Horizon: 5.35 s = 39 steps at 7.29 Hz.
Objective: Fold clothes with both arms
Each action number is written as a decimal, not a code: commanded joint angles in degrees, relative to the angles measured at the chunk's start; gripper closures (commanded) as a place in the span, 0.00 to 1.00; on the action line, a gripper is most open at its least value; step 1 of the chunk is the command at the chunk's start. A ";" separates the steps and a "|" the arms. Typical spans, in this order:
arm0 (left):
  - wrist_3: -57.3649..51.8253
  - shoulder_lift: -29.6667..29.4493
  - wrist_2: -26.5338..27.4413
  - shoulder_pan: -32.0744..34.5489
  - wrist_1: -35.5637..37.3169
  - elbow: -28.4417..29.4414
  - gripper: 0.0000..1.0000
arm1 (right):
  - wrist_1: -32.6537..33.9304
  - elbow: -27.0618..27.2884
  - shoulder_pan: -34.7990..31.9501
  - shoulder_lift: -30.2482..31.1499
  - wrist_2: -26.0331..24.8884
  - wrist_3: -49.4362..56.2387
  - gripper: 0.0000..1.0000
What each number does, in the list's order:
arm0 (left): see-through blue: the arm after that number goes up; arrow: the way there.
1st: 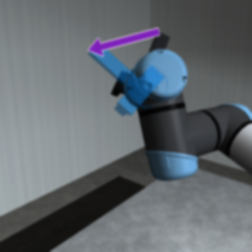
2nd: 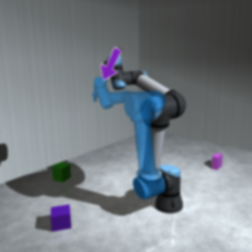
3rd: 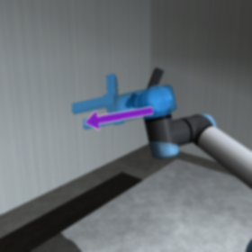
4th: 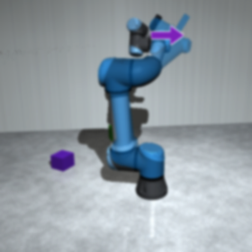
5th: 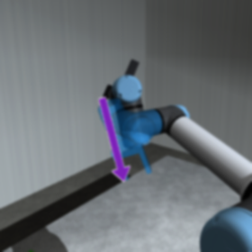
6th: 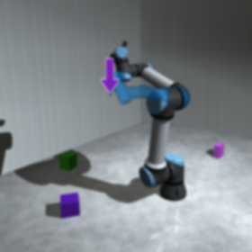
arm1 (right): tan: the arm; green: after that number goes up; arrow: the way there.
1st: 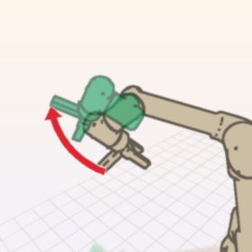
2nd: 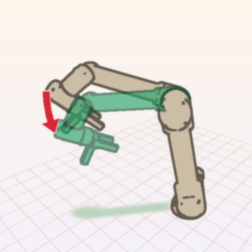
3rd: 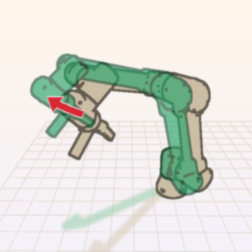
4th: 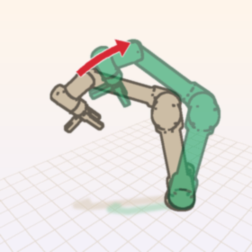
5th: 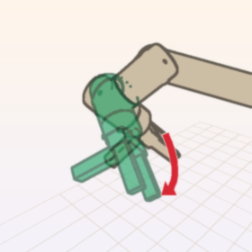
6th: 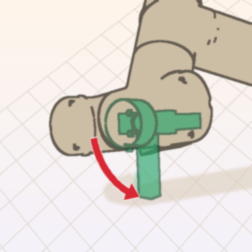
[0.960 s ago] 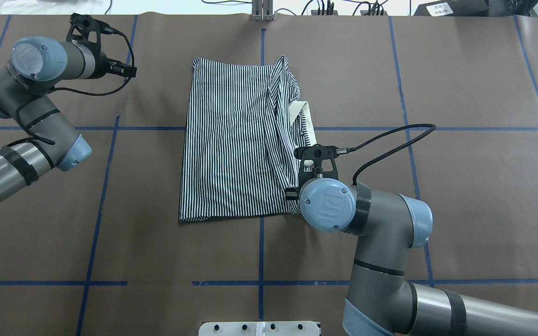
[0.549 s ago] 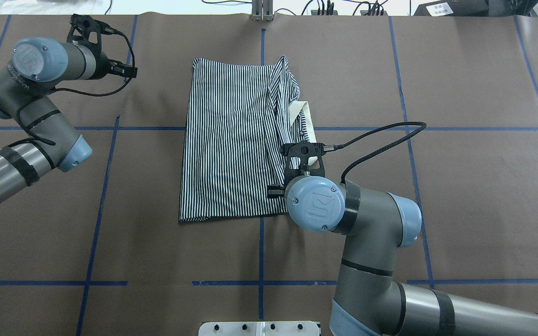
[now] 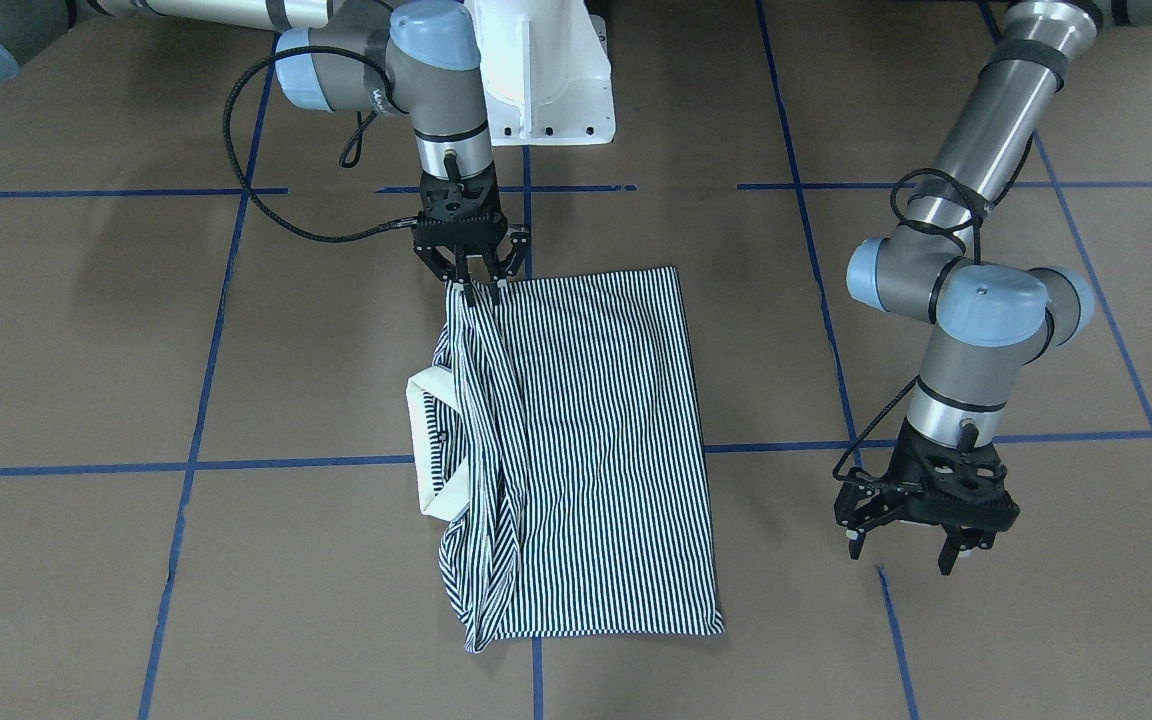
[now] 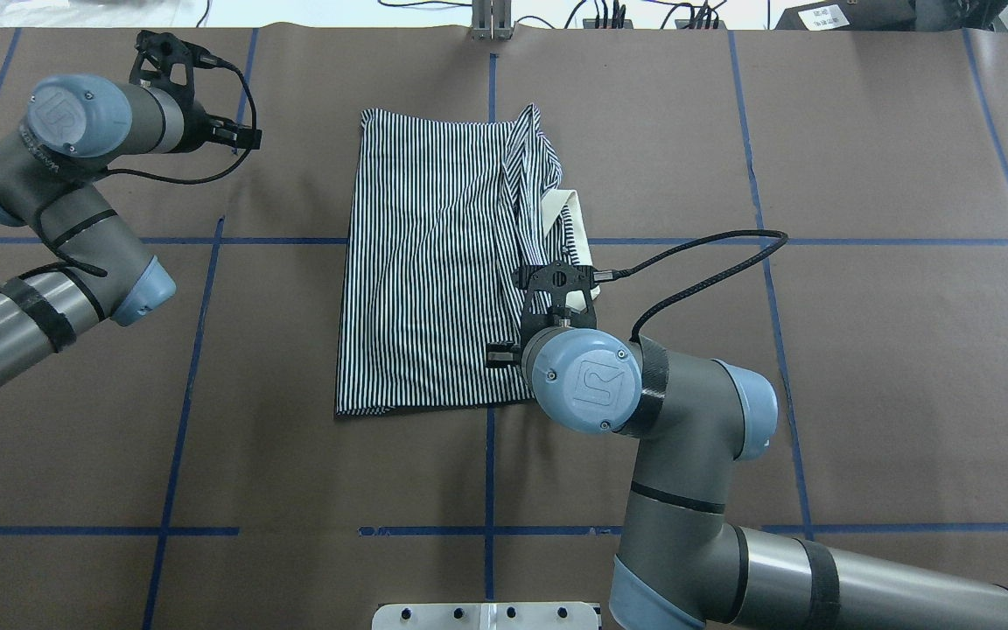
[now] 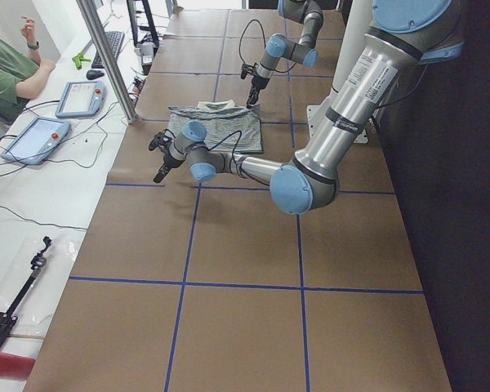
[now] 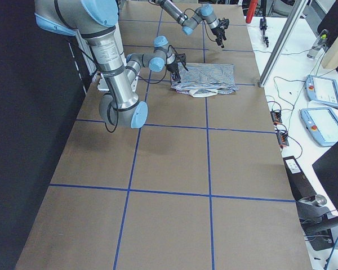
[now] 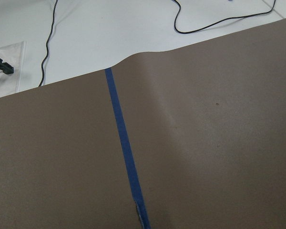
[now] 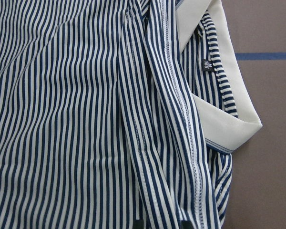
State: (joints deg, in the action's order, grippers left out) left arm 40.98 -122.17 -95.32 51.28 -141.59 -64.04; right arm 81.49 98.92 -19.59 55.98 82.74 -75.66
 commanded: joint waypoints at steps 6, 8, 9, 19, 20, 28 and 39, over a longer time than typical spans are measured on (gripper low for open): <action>-0.02 0.00 0.05 -0.21 0.00 -0.03 0.00 | 0.08 -0.05 0.25 0.71 -0.12 -0.10 1.00; 0.07 0.00 0.05 -0.21 0.00 -0.03 0.00 | 0.08 0.39 0.08 0.71 -0.12 -0.01 1.00; 0.07 0.00 0.05 -0.21 0.00 -0.03 0.00 | 0.16 1.35 -0.18 1.41 -0.03 -0.01 1.00; 0.42 0.00 -0.30 -0.74 0.09 -1.95 0.00 | -0.63 12.06 -0.70 10.46 0.21 0.60 0.00; 3.38 0.53 -3.78 -0.74 0.70 -4.66 0.00 | -0.72 14.69 -1.23 10.81 1.27 0.34 0.00; 48.17 17.23 5.21 -28.13 8.70 -38.27 0.00 | -17.33 15.07 -1.85 18.55 2.08 -7.48 0.00; 61.59 17.14 10.42 -34.75 13.53 -38.35 0.50 | -17.33 15.07 -1.77 18.73 1.81 -7.48 0.00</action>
State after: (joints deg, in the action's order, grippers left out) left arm 102.63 -105.06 -84.89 16.94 -128.06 -102.39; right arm 64.16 113.99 -21.36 74.63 84.55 -83.15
